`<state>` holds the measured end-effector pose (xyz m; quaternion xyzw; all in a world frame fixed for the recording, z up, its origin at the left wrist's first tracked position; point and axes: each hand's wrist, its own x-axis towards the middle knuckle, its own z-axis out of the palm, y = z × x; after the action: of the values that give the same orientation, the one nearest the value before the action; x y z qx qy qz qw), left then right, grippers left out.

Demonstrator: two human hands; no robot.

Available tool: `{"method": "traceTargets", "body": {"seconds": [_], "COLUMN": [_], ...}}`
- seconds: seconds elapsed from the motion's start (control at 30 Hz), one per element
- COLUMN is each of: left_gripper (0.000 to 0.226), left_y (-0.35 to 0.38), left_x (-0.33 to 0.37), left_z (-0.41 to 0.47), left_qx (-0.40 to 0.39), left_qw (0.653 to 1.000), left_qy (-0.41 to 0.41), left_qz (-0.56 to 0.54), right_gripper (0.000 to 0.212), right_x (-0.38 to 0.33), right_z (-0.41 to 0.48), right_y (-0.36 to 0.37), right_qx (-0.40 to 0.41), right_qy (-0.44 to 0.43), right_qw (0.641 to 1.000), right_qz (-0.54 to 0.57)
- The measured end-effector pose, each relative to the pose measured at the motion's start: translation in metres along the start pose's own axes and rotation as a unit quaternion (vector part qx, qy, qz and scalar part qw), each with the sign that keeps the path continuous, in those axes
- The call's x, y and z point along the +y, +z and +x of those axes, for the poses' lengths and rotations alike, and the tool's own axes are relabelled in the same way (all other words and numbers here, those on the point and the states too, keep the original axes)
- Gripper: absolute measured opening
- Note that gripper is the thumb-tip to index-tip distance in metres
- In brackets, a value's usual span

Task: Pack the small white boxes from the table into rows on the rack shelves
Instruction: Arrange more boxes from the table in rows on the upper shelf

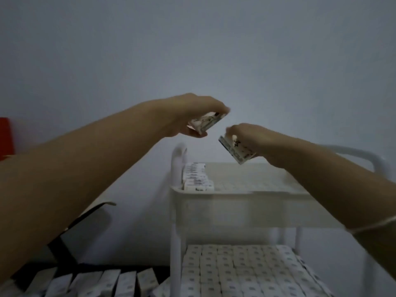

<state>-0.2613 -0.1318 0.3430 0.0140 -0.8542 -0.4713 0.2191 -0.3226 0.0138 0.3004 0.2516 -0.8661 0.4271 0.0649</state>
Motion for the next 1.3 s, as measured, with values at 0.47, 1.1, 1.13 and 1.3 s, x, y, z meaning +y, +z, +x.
{"method": "traceTargets", "body": {"seconds": [0.47, 1.1, 1.13, 1.3], "left_gripper": [0.041, 0.039, 0.04, 0.03], "left_y": [0.022, 0.023, 0.023, 0.021], "left_x": [-0.04, -0.066, -0.067, -0.066], "left_z": [0.119, 0.131, 0.131, 0.129], "left_qx": [-0.054, -0.186, -0.186, -0.197], "left_qw": [0.886, 0.756, 0.755, 0.762], "left_qy": [0.114, 0.019, 0.01, -0.008], "left_qz": [0.446, 0.627, 0.629, 0.617], "right_gripper": [0.036, 0.033, 0.032, 0.031], "right_x": [0.04, 0.005, 0.005, 0.013], "right_z": [0.094, 0.121, 0.122, 0.123], "right_y": [0.004, 0.05, 0.055, 0.076], "right_qx": [0.014, -0.016, -0.025, -0.108], "right_qy": [0.039, -0.038, -0.035, -0.009], "right_qw": [0.993, 0.985, 0.987, 0.989], "right_qz": [-0.115, -0.167, -0.155, -0.105]}}
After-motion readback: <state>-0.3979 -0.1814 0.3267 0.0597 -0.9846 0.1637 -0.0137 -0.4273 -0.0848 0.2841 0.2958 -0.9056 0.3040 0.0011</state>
